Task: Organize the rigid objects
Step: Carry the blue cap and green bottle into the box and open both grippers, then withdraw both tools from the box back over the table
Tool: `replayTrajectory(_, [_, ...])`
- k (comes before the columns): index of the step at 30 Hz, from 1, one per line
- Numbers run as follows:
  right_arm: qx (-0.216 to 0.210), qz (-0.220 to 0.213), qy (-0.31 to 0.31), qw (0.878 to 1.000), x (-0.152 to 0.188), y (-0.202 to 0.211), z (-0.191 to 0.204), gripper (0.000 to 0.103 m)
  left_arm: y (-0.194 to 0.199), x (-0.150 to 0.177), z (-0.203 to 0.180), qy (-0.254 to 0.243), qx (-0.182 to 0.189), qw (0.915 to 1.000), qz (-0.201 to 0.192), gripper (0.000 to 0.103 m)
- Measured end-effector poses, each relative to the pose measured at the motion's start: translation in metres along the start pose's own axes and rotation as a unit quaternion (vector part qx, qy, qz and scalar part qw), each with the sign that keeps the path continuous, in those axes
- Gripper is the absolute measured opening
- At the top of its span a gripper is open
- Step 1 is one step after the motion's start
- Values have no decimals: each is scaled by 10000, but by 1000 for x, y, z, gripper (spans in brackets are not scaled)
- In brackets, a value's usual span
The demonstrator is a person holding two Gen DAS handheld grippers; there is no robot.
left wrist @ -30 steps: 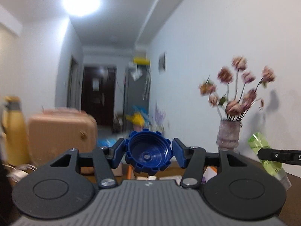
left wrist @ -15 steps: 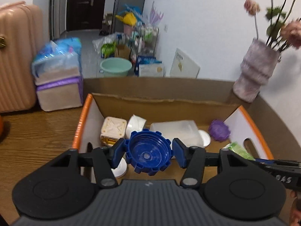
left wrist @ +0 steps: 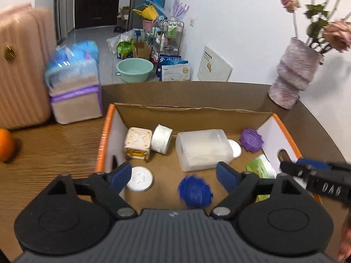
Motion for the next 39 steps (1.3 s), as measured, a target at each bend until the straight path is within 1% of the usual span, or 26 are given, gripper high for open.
replayTrajectory(2, [-53,-35,-25,10000,-2,22,0,59,25,4,1,-145,-86,9998,62,89])
replayTrajectory(3, [-158,-15,-59,9999,0,32,1,64,35,5,1,-185,-147,9997,75,91])
replayTrajectory(4, [-301,27,-106,9995,3,41,2,71,46,9,2,-240,-258,9993,98,92])
replayTrajectory(5, [-398,56,-152,9991,6,50,4,73,57,12,3,-286,-347,9989,101,93])
replayTrajectory(7, [-418,106,-151,9990,13,68,7,73,78,19,4,-321,-469,9984,19,95])
replayTrajectory(8, [-387,63,-112,9992,16,79,9,73,89,22,5,-310,-547,9980,-87,95])
replayTrajectory(10, [-353,-90,4,9993,23,96,16,74,116,28,6,-204,-607,9968,-474,96])
replayTrajectory(12, [-496,-441,115,9977,29,119,25,78,139,38,6,-101,-586,9948,-826,97])
replayTrajectory(13, [-589,-648,153,9960,33,131,30,81,152,44,5,-84,-607,9928,-1027,98])
replayTrajectory(14, [-657,-848,164,9941,37,143,34,83,161,49,4,-102,-653,9907,-1186,98])
replayTrajectory(16, [-736,-1172,227,9901,47,160,39,83,180,60,3,-166,-781,9852,-1519,98])
replayTrajectory(18, [-716,-1468,294,9861,56,176,43,83,199,70,1,-211,-836,9789,-1855,98])
replayTrajectory(20, [-723,-1793,323,9806,65,190,46,83,214,80,1,-203,-891,9735,-2098,98])
replayTrajectory(23, [-778,-2278,314,9701,76,210,44,83,236,97,1,-105,-904,9639,-2504,98])
replayTrajectory(26, [-826,-2720,312,9582,89,228,39,87,250,113,3,-5,-835,9576,-2758,98])
replayTrajectory(28, [-875,-2829,199,9549,98,237,34,87,258,125,3,7,-834,9547,-2857,98])
replayTrajectory(30, [-977,-2911,114,9516,109,245,31,87,268,136,1,18,-834,9497,-3020,98])
replayTrajectory(32, [-984,-2984,187,9492,120,255,30,87,279,148,2,49,-843,9447,-3167,99])
replayTrajectory(34, [-912,-3052,370,9472,133,264,31,88,292,162,2,83,-845,9386,-3345,100])
replayTrajectory(36, [-871,-3057,644,9459,151,275,35,88,305,182,3,38,-973,9334,-3454,100])
replayTrajectory(37, [-881,-3056,785,9448,162,280,37,89,313,195,3,-39,-1041,9294,-3542,101])
replayTrajectory(39, [-932,-3080,1086,9406,190,291,41,94,327,223,2,-211,-1311,9190,-3711,102])
Point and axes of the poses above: each gripper's, at about its wrist camera, not at the fingertips, and y roughly against the way its jaws point, z to its left, x to its underside, the point moved 10 cm from there along -y, roughly the way its jaws point, and after that the axes turned 3 degrees about -x, right-handed, at the moved point
